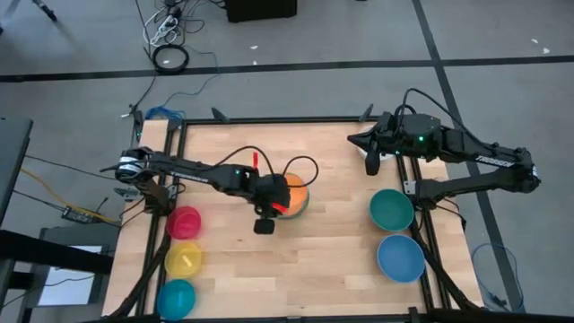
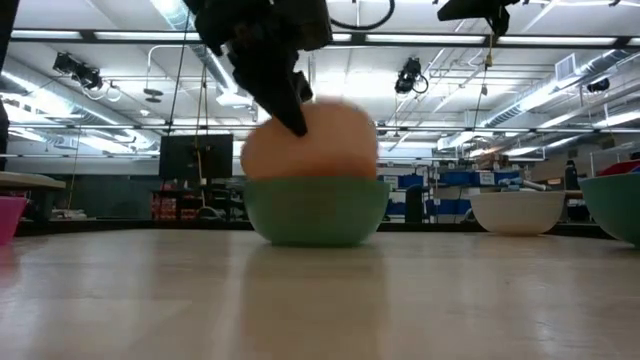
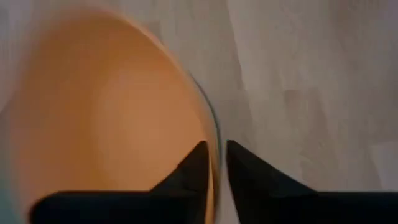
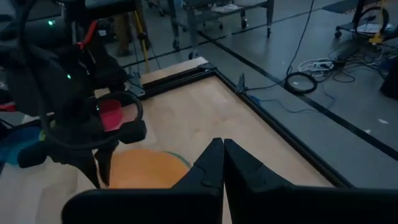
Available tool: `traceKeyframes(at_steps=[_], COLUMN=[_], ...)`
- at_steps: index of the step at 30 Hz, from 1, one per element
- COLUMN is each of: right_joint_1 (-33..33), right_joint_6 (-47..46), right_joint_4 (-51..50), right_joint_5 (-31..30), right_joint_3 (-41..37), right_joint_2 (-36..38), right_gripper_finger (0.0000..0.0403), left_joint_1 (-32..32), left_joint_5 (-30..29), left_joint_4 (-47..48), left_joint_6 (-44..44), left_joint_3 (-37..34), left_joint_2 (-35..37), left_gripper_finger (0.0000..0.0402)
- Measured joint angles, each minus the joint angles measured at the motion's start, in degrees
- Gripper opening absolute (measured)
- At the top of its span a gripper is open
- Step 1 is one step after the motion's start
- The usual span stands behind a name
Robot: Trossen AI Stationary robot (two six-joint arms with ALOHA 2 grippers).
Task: Nest bowls inside each other
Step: Stack the orange bowl on top of the light green bowl, then stack the white bowl on top of the orange bowl
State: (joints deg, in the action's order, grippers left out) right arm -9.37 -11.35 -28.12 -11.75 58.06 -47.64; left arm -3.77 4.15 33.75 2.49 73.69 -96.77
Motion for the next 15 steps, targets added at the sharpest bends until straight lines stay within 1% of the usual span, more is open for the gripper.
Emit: traceKeyframes(at_steps=[5,8,11,15], right_joint_1=[-0.1,-1.1,-2.8,-3.8], right_joint_6=[-3.0,-6.2,-11.3,-16.3], right_joint_4=[-2.0,-7.9,-16.1,-19.4], right_joint_5=[0.0,-0.9,-2.2,-2.0], right_joint_3=[0.0,0.0,0.0,-3.1], right_joint_2=[0.0,-0.1,-1.1,-2.3], right_gripper_finger=[0.0028,0.005,0.0069,0.0084], left_joint_1=[0.0,0.0,-0.3,-0.5], left_joint_5=[-1.2,-4.8,-11.4,-22.0], left_joint_4=[1.2,6.7,12.6,18.9], left_joint_6=[-0.5,-0.5,0.2,0.7], left_joint_3=[3.7,7.5,11.8,14.7], left_joint_2=[0.1,0.1,0.6,4.4], left_gripper_finger=[0.015,0.0187,0.0211,0.022])
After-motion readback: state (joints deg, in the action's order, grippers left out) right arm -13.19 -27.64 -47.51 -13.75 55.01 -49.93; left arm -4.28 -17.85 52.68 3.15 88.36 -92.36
